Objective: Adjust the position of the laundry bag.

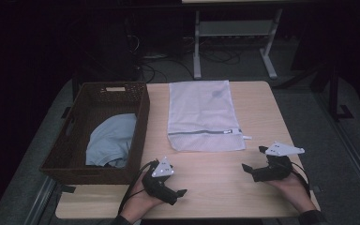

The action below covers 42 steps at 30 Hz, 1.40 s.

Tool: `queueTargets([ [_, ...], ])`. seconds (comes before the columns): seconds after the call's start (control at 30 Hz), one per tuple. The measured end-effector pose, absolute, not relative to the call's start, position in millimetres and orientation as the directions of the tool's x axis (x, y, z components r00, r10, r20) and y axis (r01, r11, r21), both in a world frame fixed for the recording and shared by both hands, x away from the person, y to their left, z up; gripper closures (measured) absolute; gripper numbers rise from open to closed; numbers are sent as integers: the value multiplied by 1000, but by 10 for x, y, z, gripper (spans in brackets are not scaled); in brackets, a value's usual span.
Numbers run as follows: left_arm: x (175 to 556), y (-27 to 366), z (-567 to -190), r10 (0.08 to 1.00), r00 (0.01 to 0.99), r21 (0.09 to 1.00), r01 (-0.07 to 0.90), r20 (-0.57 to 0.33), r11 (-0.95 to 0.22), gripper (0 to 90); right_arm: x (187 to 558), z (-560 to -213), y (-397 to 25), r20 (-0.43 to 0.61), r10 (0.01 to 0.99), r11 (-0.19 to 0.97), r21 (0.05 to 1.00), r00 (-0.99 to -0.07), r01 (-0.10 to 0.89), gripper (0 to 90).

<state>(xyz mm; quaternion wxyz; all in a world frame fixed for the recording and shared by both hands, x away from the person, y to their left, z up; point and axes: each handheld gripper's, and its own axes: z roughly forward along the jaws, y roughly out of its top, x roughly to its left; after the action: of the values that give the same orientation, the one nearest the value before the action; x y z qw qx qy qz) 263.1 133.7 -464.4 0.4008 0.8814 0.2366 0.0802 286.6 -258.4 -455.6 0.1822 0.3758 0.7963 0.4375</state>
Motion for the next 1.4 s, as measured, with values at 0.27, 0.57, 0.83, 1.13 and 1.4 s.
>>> queueTargets([
  [0.27,2642,1375,-4613,504,862,758,363,-53,-542,22,2935,-4527,-2508,31,748,341,840,-663,423,21],
  [0.57,2628,1430,-4615,521,852,763,371,-53,-529,22,3031,-4490,-2432,30,730,345,846,-683,406,21],
  [0.83,2607,1441,-4626,521,852,756,376,-54,-536,22,3127,-4457,-2381,36,731,337,849,-681,406,21],
  [1.13,2561,1420,-4635,519,851,758,390,-81,-523,22,3276,-4426,-2335,48,726,329,852,-686,408,21],
  [1.4,2509,1467,-4631,528,846,759,393,-77,-519,22,3450,-4418,-2244,49,730,336,843,-682,420,21],
])
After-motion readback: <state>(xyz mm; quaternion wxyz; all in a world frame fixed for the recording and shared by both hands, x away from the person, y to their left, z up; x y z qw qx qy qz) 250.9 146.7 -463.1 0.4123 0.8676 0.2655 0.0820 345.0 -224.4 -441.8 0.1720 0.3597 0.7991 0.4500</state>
